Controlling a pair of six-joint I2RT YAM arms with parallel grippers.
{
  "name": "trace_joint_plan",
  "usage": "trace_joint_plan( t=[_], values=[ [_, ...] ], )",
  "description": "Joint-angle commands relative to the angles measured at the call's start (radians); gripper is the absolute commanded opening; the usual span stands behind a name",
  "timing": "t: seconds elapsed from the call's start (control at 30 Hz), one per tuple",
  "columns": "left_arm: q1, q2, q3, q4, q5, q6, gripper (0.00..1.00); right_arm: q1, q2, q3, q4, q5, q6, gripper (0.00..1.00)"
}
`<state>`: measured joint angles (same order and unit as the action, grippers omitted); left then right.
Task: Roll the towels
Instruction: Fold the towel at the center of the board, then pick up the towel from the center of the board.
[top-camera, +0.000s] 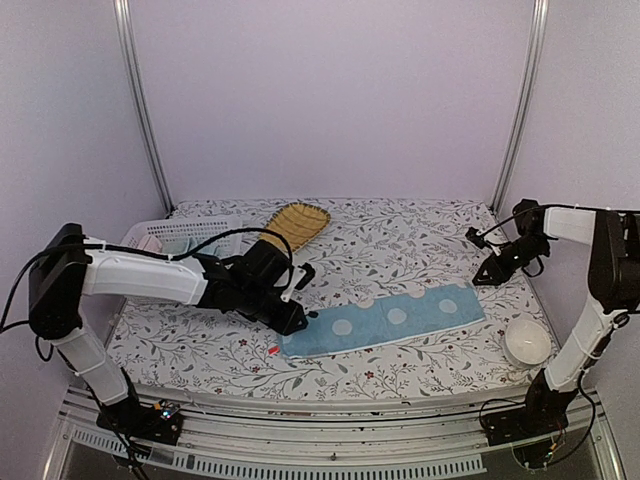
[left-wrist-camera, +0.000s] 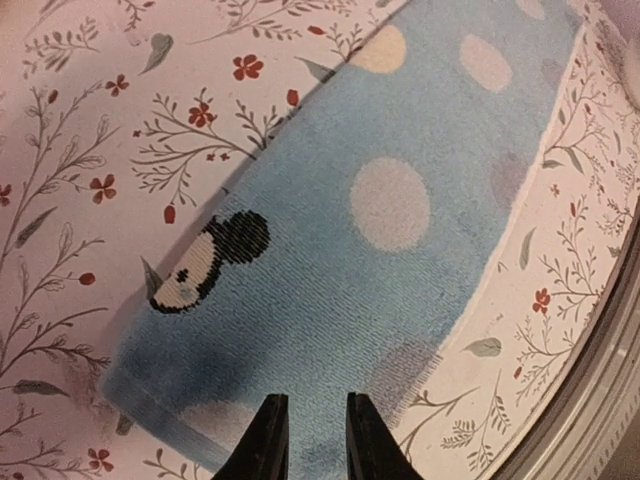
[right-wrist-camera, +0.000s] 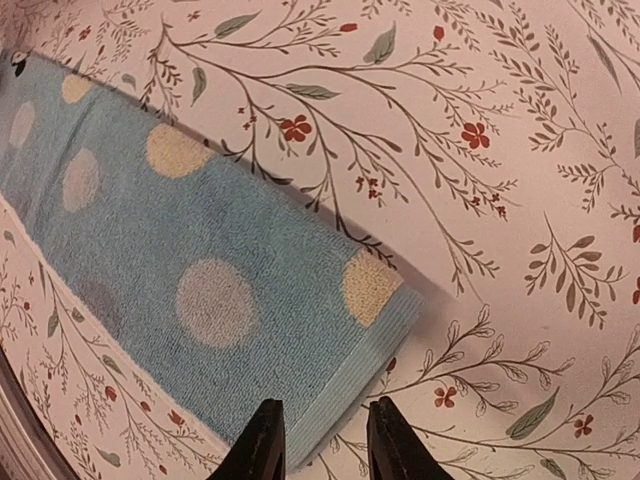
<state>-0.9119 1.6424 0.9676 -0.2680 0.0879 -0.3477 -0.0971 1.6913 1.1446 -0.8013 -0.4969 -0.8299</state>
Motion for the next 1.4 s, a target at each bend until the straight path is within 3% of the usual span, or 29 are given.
trace_joint_plan(
  t=[0.0, 0.2, 0.5, 0.67, 0.8, 1.0, 1.37],
  values=[
    [0.067, 0.085, 0.040, -0.021, -0.033, -0.084, 0.21, 0.020, 0.115, 0.058, 0.024, -0.015, 0.108, 0.28],
    [0.080, 0.143, 0.034, -0.030, -0.062, -0.107, 0.15, 0.066, 0.225, 0.107, 0.045, 0.007, 0.141, 0.24],
    [0.080, 0.238, 0.081, -0.062, -0.100, -0.117, 0.13, 0.055, 0.389, 0.275, 0.090, 0.212, 0.278, 0.23],
    [0.079, 0.283, 0.145, -0.044, -0.093, -0.116, 0.12, 0.052, 0.463, 0.401, 0.061, 0.184, 0.299, 0.23],
    [0.078, 0.311, 0.185, -0.041, -0.082, -0.116, 0.12, 0.051, 0.436, 0.425, 0.032, 0.118, 0.315, 0.26],
    [0.078, 0.312, 0.186, -0.033, -0.081, -0.117, 0.11, 0.037, 0.348, 0.370, 0.020, 0.145, 0.326, 0.36],
    [0.078, 0.314, 0.168, -0.027, -0.092, -0.117, 0.12, 0.004, 0.377, 0.325, -0.041, 0.127, 0.309, 0.37]
  ],
)
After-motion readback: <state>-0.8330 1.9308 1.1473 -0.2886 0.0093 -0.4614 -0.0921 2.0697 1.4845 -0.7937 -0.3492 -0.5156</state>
